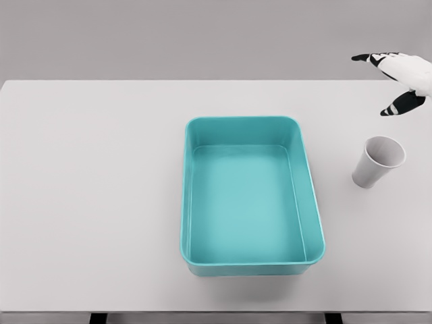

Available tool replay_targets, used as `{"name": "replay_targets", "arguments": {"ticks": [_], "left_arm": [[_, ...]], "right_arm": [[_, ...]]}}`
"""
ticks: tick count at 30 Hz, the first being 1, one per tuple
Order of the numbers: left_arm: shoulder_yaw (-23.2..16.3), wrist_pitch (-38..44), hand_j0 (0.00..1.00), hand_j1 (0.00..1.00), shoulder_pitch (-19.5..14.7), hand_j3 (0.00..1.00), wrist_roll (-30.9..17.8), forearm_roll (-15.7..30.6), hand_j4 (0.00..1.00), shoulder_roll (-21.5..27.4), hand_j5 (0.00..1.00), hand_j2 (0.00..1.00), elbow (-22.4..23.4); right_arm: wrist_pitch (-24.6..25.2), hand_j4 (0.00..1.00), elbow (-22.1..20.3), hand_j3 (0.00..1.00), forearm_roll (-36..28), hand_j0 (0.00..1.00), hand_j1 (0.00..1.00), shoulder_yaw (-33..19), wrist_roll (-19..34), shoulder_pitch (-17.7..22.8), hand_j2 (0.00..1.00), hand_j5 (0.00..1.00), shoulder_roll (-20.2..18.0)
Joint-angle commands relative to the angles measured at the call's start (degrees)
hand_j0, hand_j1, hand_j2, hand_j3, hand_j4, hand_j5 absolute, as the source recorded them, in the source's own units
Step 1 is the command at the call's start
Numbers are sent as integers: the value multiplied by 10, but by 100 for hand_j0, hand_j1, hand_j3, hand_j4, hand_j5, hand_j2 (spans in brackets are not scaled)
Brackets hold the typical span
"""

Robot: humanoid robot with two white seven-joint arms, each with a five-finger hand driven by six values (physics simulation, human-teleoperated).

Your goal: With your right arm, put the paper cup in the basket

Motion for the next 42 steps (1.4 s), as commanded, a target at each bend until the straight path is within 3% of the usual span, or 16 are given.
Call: {"name": "replay_targets", "arguments": {"ticks": [1, 5, 7, 9, 12, 14, 16, 21, 29, 42], "left_arm": [[0, 0, 100, 100, 0, 100, 0, 0, 100, 0, 100, 100, 0], [0, 0, 100, 100, 0, 100, 0, 0, 100, 0, 100, 100, 0], [0, 0, 100, 100, 0, 100, 0, 0, 100, 0, 100, 100, 0], [0, 0, 100, 100, 0, 100, 0, 0, 100, 0, 100, 100, 0], [0, 0, 100, 100, 0, 100, 0, 0, 100, 0, 100, 100, 0], [0, 0, 100, 100, 0, 100, 0, 0, 100, 0, 100, 100, 0], [0, 0, 100, 100, 0, 100, 0, 0, 100, 0, 100, 100, 0], [0, 0, 100, 100, 0, 100, 0, 0, 100, 0, 100, 100, 0], [0, 0, 100, 100, 0, 100, 0, 0, 100, 0, 100, 100, 0], [0, 0, 100, 100, 0, 100, 0, 0, 100, 0, 100, 100, 0]], "right_arm": [[0, 100, 1, 100, 0, 100, 100, 0, 0, 0, 100, 100, -1], [-4, 100, -1, 100, -2, 100, 100, -1, 0, -1, 100, 100, 5], [-39, 100, 0, 100, -7, 100, 100, -5, 1, -2, 100, 100, 5], [-50, 100, 11, 100, -77, 100, 100, -34, 32, 2, 100, 100, 2], [-113, 100, 68, 100, -189, 100, 100, -102, 91, 18, 100, 100, -6], [-126, 100, 92, 100, -226, 100, 100, -136, 91, 29, 100, 100, -6], [-134, 100, 120, 100, -303, 100, 100, -173, 91, 45, 100, 100, -25], [-152, 100, 153, 100, -332, 100, 100, -246, 91, 89, 100, 100, -41], [-154, 100, 149, 100, -334, 100, 100, -231, 91, 164, 100, 100, -69], [-163, 100, 140, 100, -330, 100, 100, -123, 91, 185, 100, 100, -68]]}}
